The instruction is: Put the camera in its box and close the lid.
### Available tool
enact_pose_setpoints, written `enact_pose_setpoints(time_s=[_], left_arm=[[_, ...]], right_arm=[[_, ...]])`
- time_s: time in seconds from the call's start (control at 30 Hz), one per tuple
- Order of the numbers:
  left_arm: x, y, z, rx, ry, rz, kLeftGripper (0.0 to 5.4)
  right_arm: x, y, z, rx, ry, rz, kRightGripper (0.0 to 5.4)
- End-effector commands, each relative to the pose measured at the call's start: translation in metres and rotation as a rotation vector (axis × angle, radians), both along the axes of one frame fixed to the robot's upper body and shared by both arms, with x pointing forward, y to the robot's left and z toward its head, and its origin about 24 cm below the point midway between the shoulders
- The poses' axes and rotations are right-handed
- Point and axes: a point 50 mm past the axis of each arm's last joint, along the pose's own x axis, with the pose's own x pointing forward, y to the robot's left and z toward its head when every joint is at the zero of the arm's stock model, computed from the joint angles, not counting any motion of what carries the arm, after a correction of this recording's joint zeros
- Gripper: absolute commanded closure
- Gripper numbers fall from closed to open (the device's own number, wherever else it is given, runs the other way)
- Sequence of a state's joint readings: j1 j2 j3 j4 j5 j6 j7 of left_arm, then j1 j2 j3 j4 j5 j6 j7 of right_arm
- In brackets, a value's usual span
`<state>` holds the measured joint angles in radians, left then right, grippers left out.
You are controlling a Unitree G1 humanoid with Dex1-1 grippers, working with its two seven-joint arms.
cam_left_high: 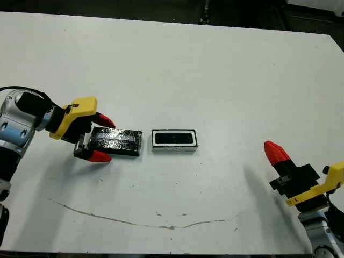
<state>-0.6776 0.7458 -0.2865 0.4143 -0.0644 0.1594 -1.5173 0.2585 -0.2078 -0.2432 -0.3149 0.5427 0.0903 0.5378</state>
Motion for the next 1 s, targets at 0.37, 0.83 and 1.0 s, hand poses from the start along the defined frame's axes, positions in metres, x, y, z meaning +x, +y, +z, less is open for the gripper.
enact_pose_setpoints(time_s=[0.37, 0.83, 1.0], left_arm=[[0.001, 0.010, -0.005, -0.042, 0.016, 0.069, 2.25], [0.001, 0.022, 0.002, -0.177, 0.040, 0.126, 2.25], [0.000, 0.020, 0.006, -0.240, 0.055, 0.110, 2.25]], right_arm=[[-0.002, -0.004, -0.003, -0.018, 0.027, 0.004, 5.40], [-0.002, -0.003, -0.004, -0.019, 0.042, 0.010, 5.40], [-0.003, -0.002, -0.005, -0.011, 0.042, 0.015, 5.40]])
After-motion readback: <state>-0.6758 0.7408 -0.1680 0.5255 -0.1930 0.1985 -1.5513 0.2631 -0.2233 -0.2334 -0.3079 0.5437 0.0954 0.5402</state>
